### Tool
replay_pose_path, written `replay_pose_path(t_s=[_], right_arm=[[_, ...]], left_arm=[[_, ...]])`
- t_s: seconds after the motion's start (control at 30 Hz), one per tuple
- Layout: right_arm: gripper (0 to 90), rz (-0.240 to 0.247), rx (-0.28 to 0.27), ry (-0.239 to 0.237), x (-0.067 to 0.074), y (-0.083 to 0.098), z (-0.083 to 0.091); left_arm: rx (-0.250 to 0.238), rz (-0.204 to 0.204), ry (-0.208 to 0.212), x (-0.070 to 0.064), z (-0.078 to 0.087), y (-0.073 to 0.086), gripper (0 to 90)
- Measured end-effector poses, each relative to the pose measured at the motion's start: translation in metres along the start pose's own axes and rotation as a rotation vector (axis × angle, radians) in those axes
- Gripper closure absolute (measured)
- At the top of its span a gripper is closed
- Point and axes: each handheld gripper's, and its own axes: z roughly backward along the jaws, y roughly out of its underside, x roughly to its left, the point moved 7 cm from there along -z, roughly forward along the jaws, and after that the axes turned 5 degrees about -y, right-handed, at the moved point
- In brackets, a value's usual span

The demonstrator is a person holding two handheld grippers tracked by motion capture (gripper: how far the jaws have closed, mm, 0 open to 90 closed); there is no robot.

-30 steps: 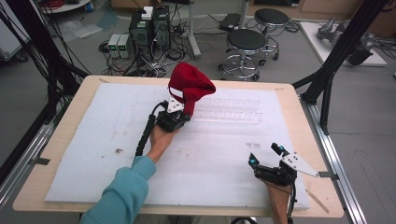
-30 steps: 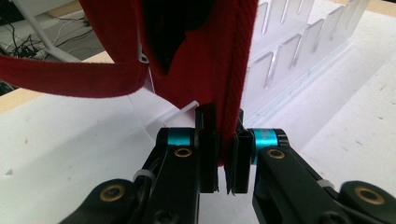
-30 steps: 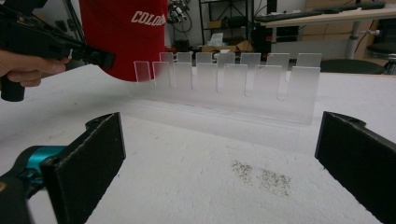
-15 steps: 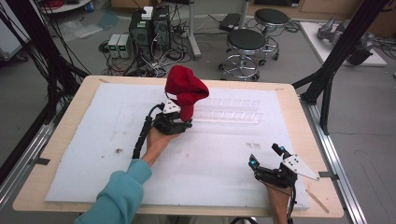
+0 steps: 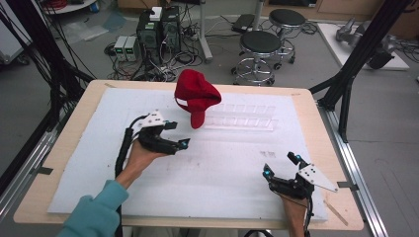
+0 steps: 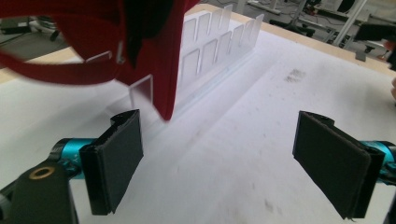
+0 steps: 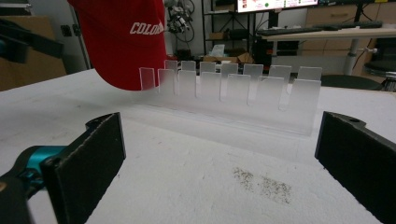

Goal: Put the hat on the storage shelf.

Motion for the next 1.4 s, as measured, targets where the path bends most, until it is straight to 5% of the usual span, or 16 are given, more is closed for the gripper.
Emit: replay_pose_path(t_s=[0.1, 0.27, 0.43, 0.57, 0.8, 0.97, 1.4], right_arm=[[0.5, -0.004, 0.001, 0.000, 0.000, 0.000, 0.000], [0.5, 0.007, 0.008, 0.002, 0.001, 0.000, -0.001], [0.5, 0.004, 0.022, 0.009, 0.001, 0.001, -0.002], [0.5, 0.008, 0.023, 0.017, 0.001, 0.001, -0.003], [0.5, 0.017, 0.027, 0.026, 0.001, 0.001, -0.003], [0.5, 0.028, 0.033, 0.032, 0.001, 0.001, -0.004], [0.5, 0.058, 0.072, 0.044, 0.004, 0.003, -0.007]], left_arm=[[0.001, -0.028, -0.018, 0.003, 0.022, 0.008, 16.6], [-0.064, -0.100, -0.089, 0.020, 0.088, 0.044, 16.6], [-0.137, -0.062, -0.150, 0.041, 0.126, 0.079, 16.6], [-0.193, -0.060, -0.191, 0.050, 0.143, 0.093, 16.8], [-0.212, -0.051, -0.205, 0.056, 0.150, 0.105, 16.6], [-0.218, -0.007, -0.222, 0.063, 0.155, 0.114, 16.5], [-0.232, -0.016, -0.227, 0.062, 0.157, 0.115, 16.8]])
